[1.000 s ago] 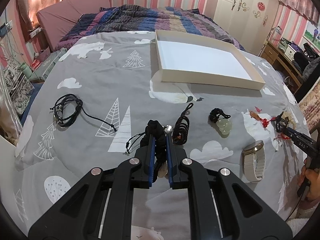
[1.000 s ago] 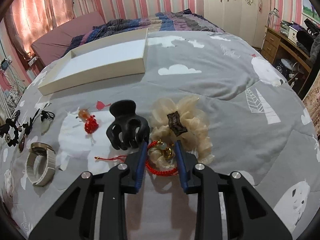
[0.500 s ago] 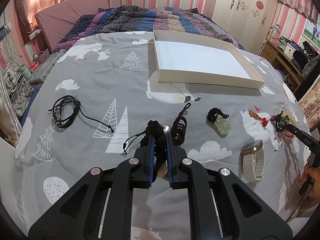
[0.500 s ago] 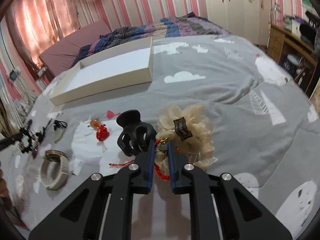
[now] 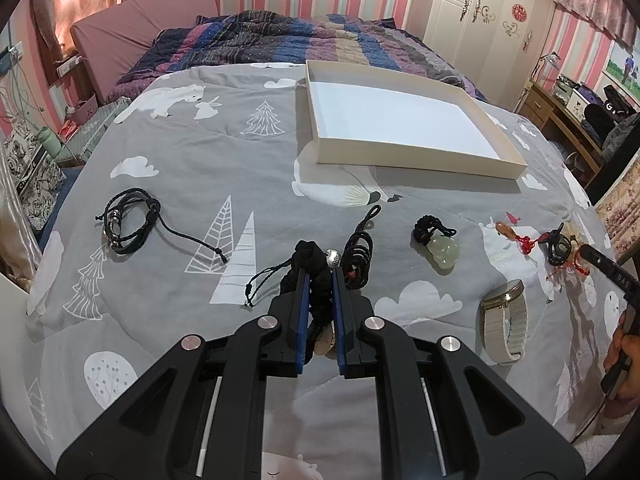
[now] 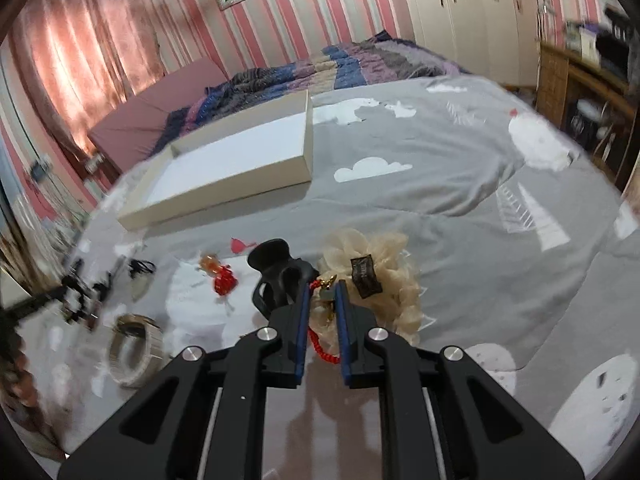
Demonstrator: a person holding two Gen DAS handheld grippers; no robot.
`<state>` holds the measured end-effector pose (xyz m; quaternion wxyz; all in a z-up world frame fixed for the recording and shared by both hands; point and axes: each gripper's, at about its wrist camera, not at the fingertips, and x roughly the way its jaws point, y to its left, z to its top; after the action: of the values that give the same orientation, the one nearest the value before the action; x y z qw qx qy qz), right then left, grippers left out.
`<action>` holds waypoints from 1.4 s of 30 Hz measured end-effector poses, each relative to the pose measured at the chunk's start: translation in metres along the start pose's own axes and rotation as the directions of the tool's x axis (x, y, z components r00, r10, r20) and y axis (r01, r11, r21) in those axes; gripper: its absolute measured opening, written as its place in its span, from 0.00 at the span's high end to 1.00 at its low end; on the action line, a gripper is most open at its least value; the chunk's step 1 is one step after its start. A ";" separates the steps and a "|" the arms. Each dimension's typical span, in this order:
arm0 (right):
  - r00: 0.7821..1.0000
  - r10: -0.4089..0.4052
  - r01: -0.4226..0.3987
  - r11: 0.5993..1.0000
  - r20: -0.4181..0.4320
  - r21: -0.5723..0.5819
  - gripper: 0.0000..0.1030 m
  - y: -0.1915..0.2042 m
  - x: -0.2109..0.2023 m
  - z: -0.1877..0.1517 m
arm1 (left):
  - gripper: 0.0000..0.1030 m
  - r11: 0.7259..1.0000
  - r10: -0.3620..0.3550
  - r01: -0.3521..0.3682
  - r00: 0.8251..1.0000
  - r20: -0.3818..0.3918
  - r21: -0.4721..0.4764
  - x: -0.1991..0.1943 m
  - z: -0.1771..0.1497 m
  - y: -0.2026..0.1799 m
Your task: Organize jewelry
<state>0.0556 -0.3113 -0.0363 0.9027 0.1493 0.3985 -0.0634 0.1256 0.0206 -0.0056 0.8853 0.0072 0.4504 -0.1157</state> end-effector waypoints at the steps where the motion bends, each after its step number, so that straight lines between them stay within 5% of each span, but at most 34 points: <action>1: 1.000 -0.012 0.012 1.000 0.000 -0.016 0.87 0.002 0.000 -0.001 | 0.91 1.000 -0.001 0.001 1.000 0.000 -0.002 0.000 0.000 0.000; 7: 0.997 -0.076 0.077 0.984 0.013 -0.162 0.88 0.029 0.000 -0.009 | 0.91 1.000 0.002 -0.002 1.000 -0.007 -0.005 0.003 -0.002 0.002; 15: 0.997 -0.071 0.071 0.985 0.003 -0.160 0.87 0.021 -0.006 0.001 | 0.91 1.000 0.002 -0.002 1.000 0.000 -0.006 0.001 -0.001 0.002; 21: 0.995 -0.094 0.088 0.972 -0.018 -0.218 0.61 0.029 0.001 -0.010 | 0.91 1.000 0.000 0.000 1.000 -0.003 -0.016 0.002 -0.002 0.005; 31: 0.995 -0.086 0.078 0.985 -0.048 -0.156 0.62 0.019 0.009 -0.007 | 0.91 1.000 0.011 -0.011 1.000 -0.003 -0.015 0.001 -0.002 0.005; 33: 0.993 -0.108 0.100 0.983 -0.047 -0.155 0.66 0.021 0.005 -0.013 | 0.91 1.000 0.013 -0.014 1.000 -0.004 -0.018 0.001 -0.002 0.006; 35: 0.994 -0.099 0.093 0.983 -0.034 -0.158 0.82 0.025 -0.003 -0.018 | 0.91 1.000 0.012 -0.012 1.000 -0.005 -0.021 0.002 -0.002 0.006; 42: 0.996 -0.078 0.070 0.982 -0.044 -0.178 0.83 0.040 -0.004 -0.025 | 0.91 1.000 0.000 0.000 1.000 -0.010 -0.016 0.004 -0.002 0.004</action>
<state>0.0448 -0.2655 -0.0399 0.8991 0.0555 0.4305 -0.0577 0.1270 0.0242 -0.0104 0.8831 0.0008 0.4557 -0.1119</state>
